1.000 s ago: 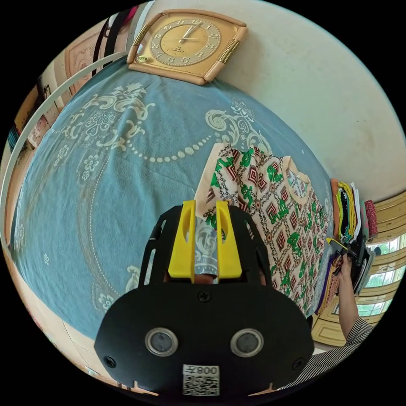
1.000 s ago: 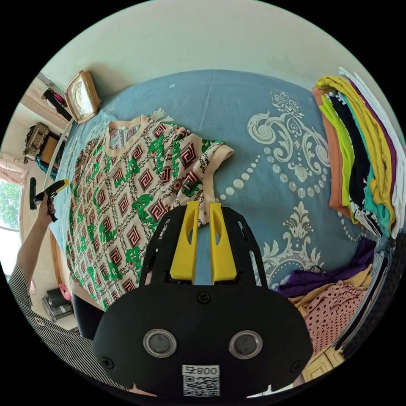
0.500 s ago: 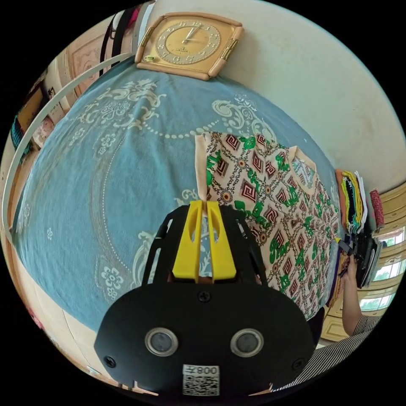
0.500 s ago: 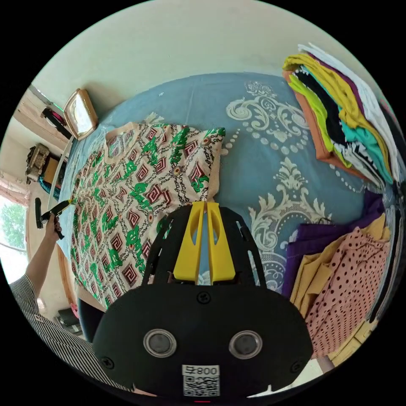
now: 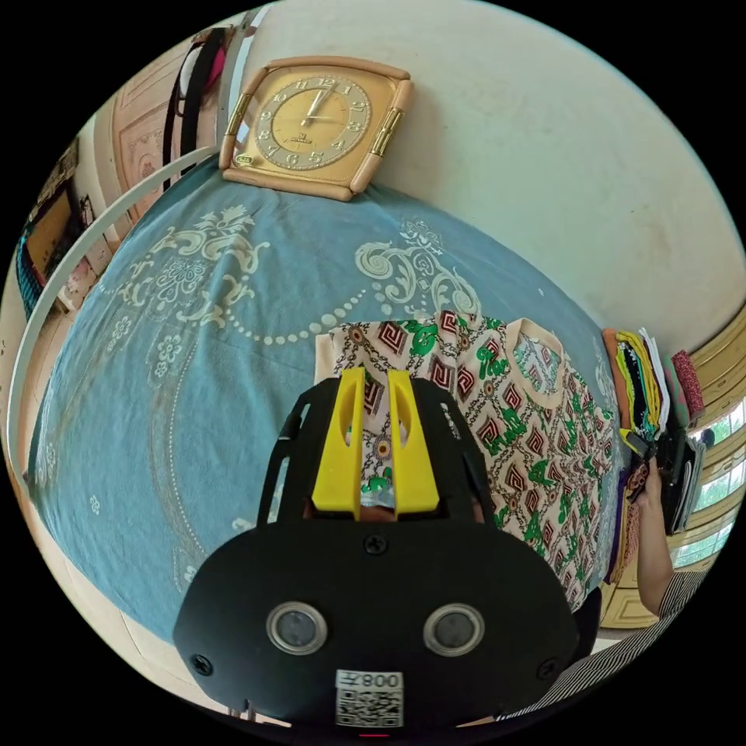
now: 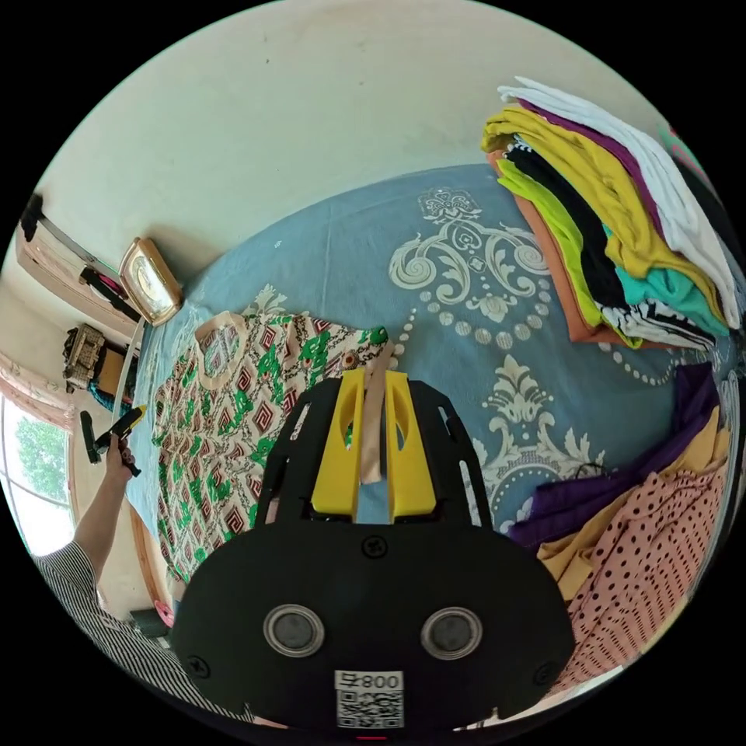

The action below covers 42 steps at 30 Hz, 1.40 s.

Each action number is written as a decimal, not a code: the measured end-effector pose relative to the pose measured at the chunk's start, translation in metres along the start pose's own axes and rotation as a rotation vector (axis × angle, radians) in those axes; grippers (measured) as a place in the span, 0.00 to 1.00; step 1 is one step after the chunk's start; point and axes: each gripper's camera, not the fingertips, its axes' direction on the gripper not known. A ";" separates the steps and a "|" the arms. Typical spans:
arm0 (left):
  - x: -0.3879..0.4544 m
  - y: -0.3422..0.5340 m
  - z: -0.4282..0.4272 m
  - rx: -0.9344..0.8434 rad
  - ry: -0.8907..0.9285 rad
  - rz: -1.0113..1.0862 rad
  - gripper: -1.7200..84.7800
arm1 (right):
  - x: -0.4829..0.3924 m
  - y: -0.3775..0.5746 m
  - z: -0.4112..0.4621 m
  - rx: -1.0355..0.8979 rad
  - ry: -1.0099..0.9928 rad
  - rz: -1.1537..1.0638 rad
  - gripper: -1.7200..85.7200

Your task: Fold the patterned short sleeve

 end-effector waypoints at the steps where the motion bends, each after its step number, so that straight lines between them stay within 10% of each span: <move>1: 0.004 -0.007 0.002 -0.005 0.000 0.005 0.09 | -0.003 -0.017 0.006 -0.005 0.010 -0.001 0.08; 42: 0.263 -0.213 -0.039 0.038 0.170 0.232 0.02 | -0.214 -0.174 0.135 -0.035 -0.011 -0.431 0.02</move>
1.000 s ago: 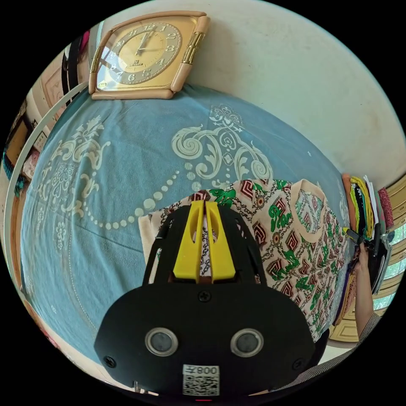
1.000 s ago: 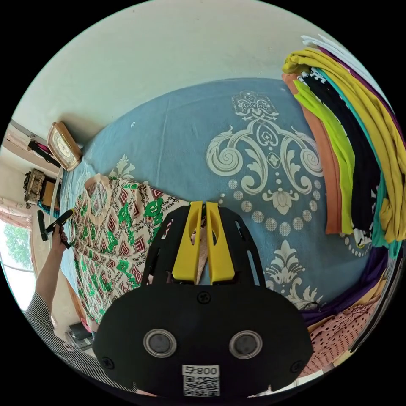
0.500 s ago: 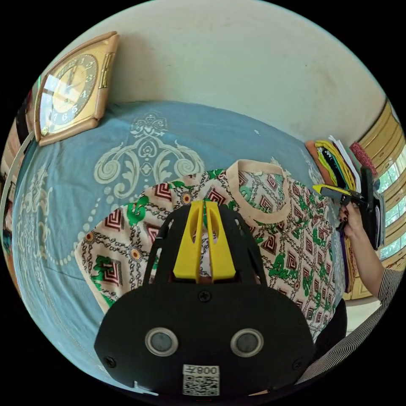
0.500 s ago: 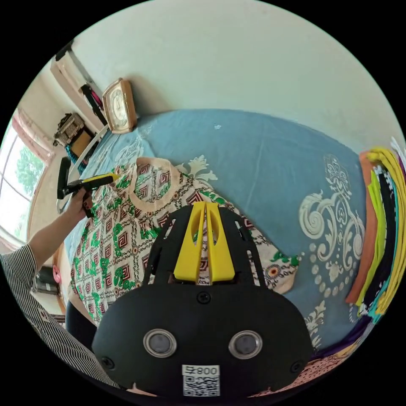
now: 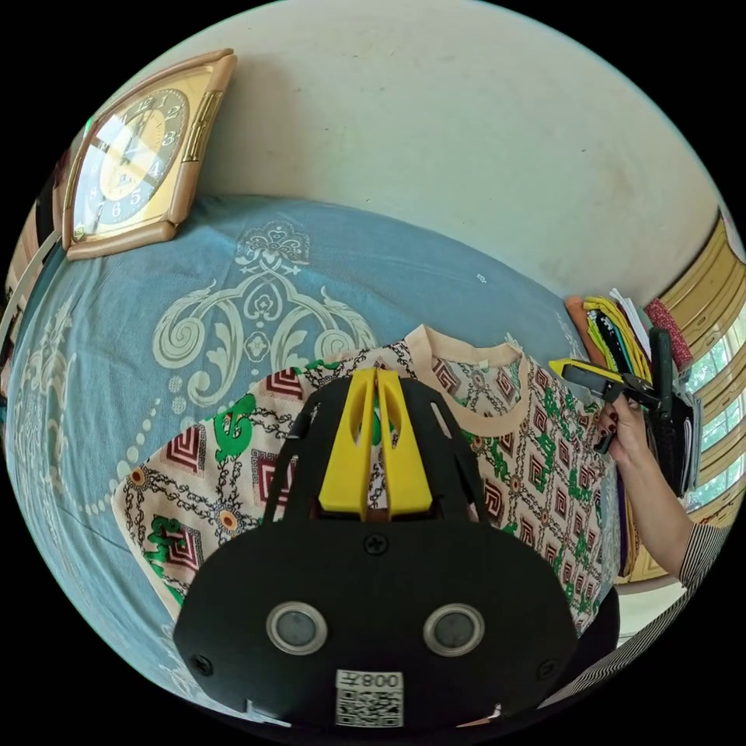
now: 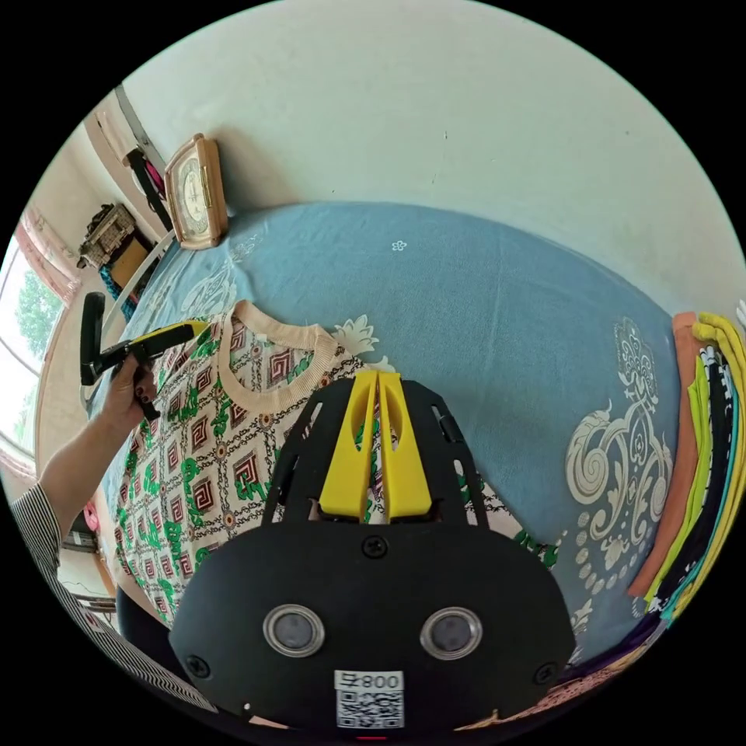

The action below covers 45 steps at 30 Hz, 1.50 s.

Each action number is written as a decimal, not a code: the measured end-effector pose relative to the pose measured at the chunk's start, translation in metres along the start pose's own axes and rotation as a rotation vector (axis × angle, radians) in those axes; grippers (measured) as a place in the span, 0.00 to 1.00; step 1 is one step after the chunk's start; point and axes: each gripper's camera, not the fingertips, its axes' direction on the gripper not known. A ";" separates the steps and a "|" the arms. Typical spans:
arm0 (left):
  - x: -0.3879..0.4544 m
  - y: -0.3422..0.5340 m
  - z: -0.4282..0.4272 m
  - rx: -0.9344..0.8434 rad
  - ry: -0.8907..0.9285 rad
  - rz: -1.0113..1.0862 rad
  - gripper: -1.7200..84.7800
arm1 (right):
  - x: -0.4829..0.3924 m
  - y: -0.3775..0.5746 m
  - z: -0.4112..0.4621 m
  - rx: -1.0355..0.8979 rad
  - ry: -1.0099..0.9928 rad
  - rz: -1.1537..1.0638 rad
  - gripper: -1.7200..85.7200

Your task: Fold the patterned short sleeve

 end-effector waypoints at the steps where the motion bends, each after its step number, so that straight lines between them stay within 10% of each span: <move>1: 0.003 0.000 -0.004 0.005 0.008 0.003 0.02 | -0.002 0.009 -0.006 0.018 -0.013 -0.002 0.02; 16: 0.101 0.004 -0.077 -0.101 0.168 0.095 0.03 | 0.020 0.259 -0.084 0.015 -0.032 0.213 0.03; 31: 0.426 -0.103 -0.022 -0.250 0.458 0.544 0.12 | 0.030 0.326 -0.055 0.076 -0.052 0.318 0.10; 45: 0.601 -0.155 0.041 -0.336 0.045 0.771 0.09 | 0.026 0.378 -0.034 0.138 -0.155 0.400 0.07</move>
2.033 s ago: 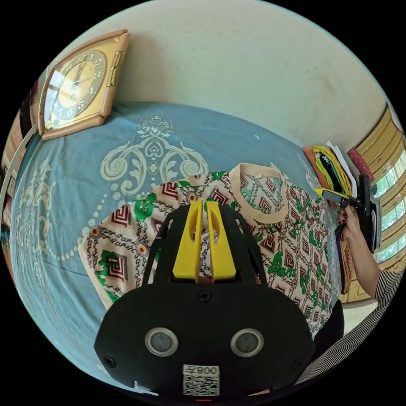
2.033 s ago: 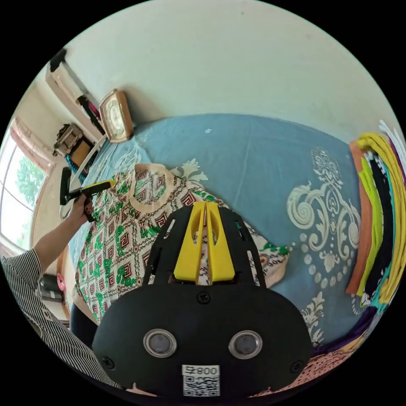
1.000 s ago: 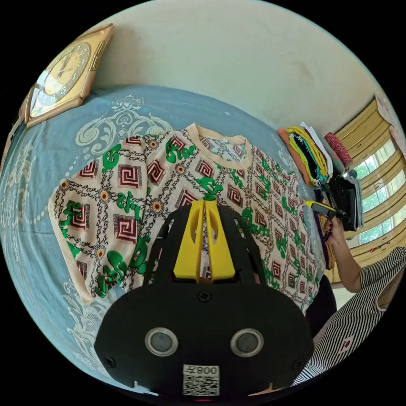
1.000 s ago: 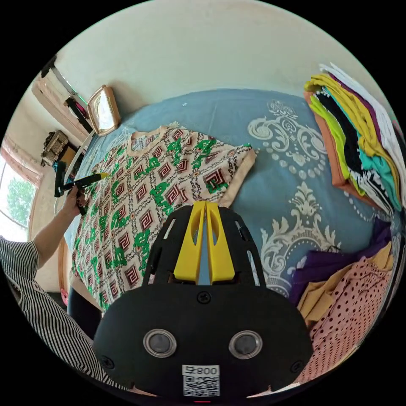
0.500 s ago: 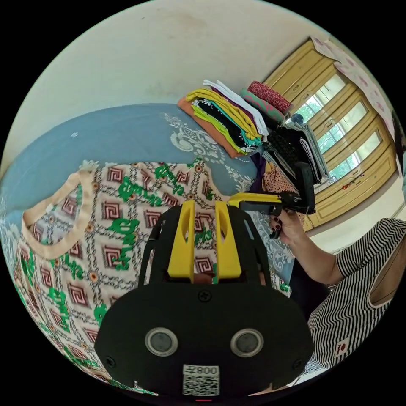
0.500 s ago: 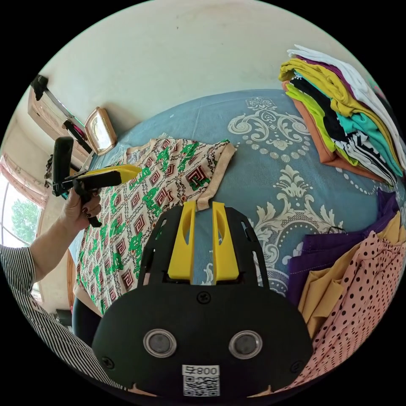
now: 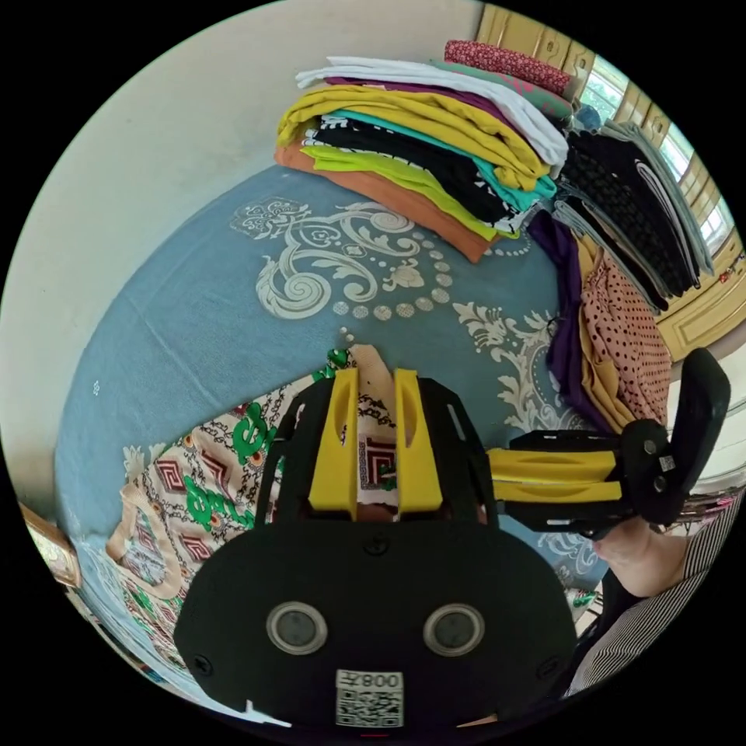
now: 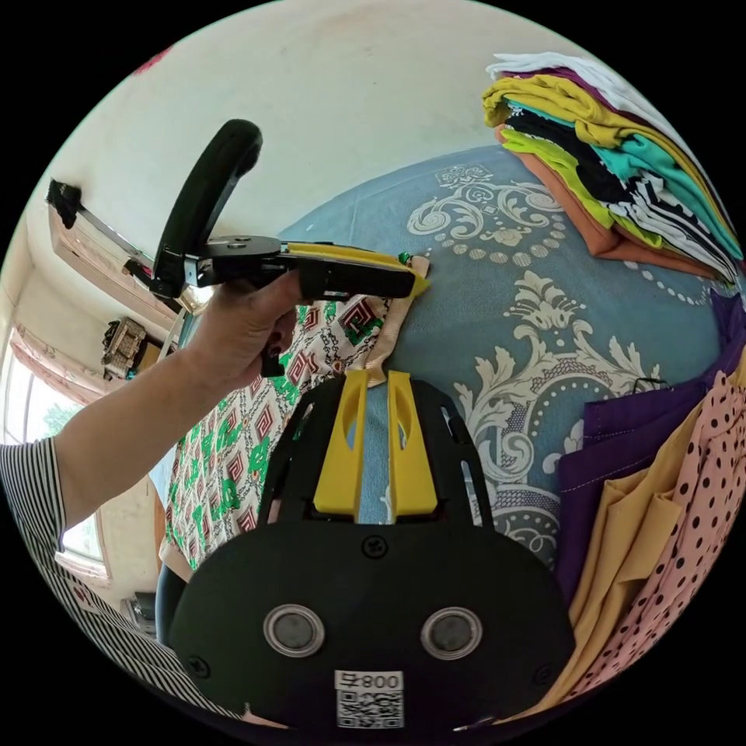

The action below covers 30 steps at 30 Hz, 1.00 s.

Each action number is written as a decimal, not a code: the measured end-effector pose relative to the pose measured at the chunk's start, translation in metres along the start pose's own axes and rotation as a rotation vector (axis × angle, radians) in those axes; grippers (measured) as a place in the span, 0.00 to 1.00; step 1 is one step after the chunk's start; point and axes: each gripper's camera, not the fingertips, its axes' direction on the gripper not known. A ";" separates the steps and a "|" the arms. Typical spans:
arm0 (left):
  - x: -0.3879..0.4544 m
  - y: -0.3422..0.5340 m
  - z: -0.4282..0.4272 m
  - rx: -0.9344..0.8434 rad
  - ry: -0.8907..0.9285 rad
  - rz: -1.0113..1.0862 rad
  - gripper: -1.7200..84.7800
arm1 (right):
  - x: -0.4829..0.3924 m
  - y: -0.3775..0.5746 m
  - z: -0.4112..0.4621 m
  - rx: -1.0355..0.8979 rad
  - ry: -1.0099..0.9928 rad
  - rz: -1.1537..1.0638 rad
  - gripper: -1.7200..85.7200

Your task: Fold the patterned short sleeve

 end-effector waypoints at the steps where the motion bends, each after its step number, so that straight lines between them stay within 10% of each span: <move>1: 0.000 -0.002 -0.001 -0.005 -0.006 -0.001 0.08 | 0.001 0.002 0.001 0.000 -0.008 0.008 0.06; 20: -0.159 0.117 -0.044 0.478 0.668 -0.581 0.04 | -0.085 -0.005 -0.016 0.075 -0.071 -0.260 0.02; 30: -0.199 0.197 -0.034 0.425 0.591 -0.698 0.09 | -0.156 -0.003 0.046 -0.143 0.039 -0.465 0.03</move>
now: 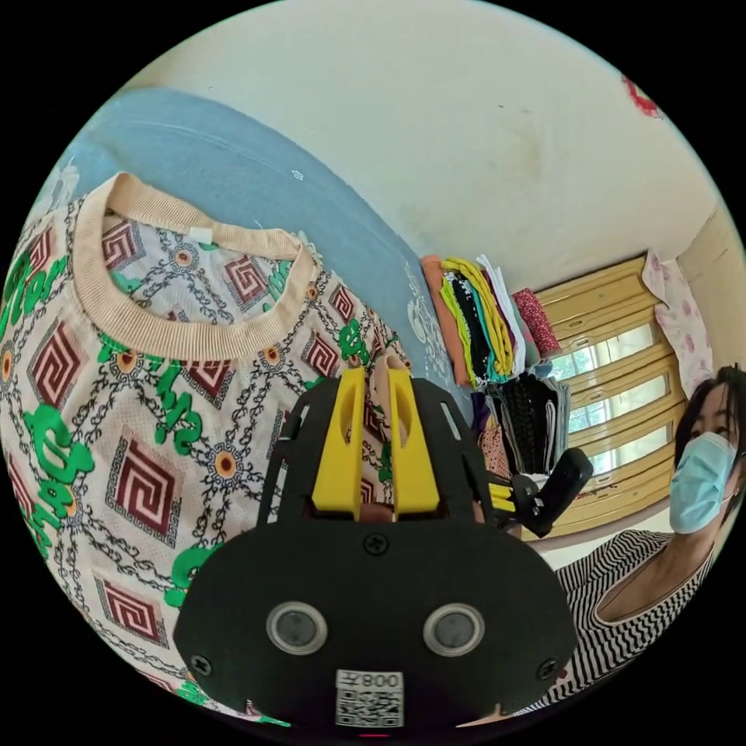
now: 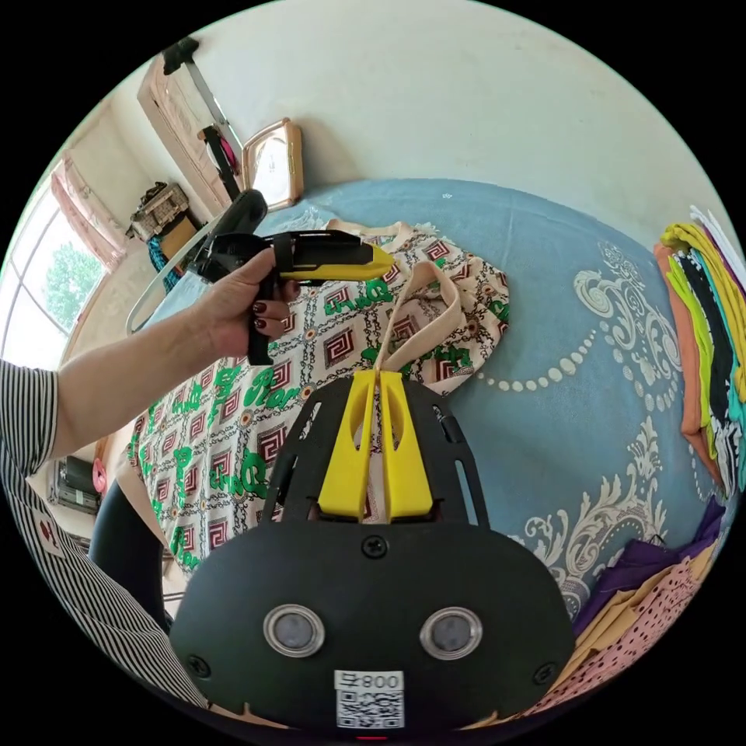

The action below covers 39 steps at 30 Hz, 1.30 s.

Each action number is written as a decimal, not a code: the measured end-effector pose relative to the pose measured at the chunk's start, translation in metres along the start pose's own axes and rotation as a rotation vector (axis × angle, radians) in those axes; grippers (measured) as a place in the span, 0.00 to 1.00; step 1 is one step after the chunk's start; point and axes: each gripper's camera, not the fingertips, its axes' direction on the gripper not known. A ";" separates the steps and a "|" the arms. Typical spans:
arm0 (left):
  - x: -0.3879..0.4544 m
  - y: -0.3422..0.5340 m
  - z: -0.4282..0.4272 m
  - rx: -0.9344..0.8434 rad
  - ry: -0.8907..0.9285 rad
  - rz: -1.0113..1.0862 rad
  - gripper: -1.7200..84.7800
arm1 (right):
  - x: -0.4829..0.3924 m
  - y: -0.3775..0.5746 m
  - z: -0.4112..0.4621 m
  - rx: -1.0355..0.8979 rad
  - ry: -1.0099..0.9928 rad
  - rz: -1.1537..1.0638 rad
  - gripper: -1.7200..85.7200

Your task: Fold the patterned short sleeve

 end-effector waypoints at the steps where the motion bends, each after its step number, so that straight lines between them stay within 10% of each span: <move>1: 0.003 -0.001 0.001 -0.013 0.003 0.019 0.09 | -0.002 -0.001 0.002 -0.005 -0.003 -0.008 0.03; 39: 0.044 -0.013 0.066 -0.173 -0.200 0.243 0.09 | 0.054 0.033 -0.055 -0.046 -0.204 0.072 0.05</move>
